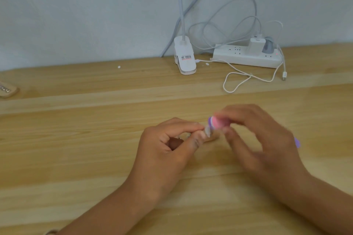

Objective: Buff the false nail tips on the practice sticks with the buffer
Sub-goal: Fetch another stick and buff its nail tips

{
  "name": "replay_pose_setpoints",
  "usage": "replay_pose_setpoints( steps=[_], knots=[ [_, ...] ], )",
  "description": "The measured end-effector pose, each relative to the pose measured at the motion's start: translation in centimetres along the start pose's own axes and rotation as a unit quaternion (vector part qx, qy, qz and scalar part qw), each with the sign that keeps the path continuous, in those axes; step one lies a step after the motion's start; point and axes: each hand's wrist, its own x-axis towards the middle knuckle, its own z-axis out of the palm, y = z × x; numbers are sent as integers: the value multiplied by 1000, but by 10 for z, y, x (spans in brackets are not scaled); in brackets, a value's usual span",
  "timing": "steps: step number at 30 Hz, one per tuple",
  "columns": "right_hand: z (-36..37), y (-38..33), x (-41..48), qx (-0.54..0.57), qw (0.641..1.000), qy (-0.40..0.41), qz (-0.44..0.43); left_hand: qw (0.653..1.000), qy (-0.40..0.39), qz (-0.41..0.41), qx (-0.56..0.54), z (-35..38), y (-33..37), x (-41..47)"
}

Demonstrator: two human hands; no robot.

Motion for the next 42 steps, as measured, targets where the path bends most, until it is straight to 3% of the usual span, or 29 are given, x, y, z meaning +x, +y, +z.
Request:
replay_pose_setpoints(
  steps=[3,8,15,19,23,27,32,36,40,42],
  knots=[
    [-9,8,6,43,995,43,79,1000,-11,-3,-19,1,2,0],
    [0,-4,-2,5,998,-2,-60,1000,-13,4,7,1,2,0],
    [4,-4,-5,-30,992,-26,-123,994,-5,45,102,2,1,-2],
    [-1,6,1,-28,997,-9,-74,993,-2,29,116,1,0,0],
    [6,-6,-6,5,991,-35,-128,994,-21,37,99,1,2,-1],
    [-3,5,3,-9,998,5,-63,997,-7,18,75,1,0,0],
    [5,-9,-5,-1,993,-34,-117,1000,3,-12,2,-1,-1,2],
    [-3,-3,2,-23,999,20,-23,1000,-2,-13,18,1,0,1],
    [5,-15,-5,-5,996,-11,-91,1000,-7,-5,10,1,2,1],
    [2,-12,-2,-3,997,-10,-79,1000,5,-11,12,-1,1,3]
  ],
)
